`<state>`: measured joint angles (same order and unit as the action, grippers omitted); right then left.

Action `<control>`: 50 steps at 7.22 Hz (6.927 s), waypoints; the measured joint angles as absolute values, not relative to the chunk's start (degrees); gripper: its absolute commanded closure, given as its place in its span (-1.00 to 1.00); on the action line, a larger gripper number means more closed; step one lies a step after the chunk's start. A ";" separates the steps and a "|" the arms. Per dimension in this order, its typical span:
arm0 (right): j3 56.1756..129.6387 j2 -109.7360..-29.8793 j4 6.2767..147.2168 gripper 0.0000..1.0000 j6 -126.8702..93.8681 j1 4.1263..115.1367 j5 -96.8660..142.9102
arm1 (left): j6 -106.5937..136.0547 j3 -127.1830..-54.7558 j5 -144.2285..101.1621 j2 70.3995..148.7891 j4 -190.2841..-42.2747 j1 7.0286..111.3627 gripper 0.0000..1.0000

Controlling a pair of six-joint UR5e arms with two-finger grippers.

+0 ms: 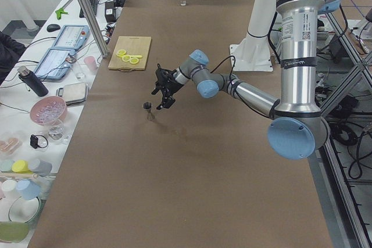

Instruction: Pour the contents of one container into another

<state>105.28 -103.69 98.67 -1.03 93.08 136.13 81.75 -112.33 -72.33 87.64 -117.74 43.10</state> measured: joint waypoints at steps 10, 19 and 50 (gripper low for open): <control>96.18 -103.03 81.56 -1.00 -1.21 92.91 135.94 | 93.95 -92.90 -41.92 99.03 -117.33 33.50 -0.94; 95.06 -104.74 49.51 -1.00 0.10 75.13 135.69 | 100.99 -80.66 -32.70 103.89 -117.50 28.58 -0.87; 71.43 -93.00 14.33 -1.00 -8.90 65.05 131.70 | 98.65 -93.75 -34.45 99.63 -117.05 23.89 1.00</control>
<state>71.43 -93.00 14.33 -8.90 65.05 131.70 98.65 -93.75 -34.45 99.63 -117.05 23.89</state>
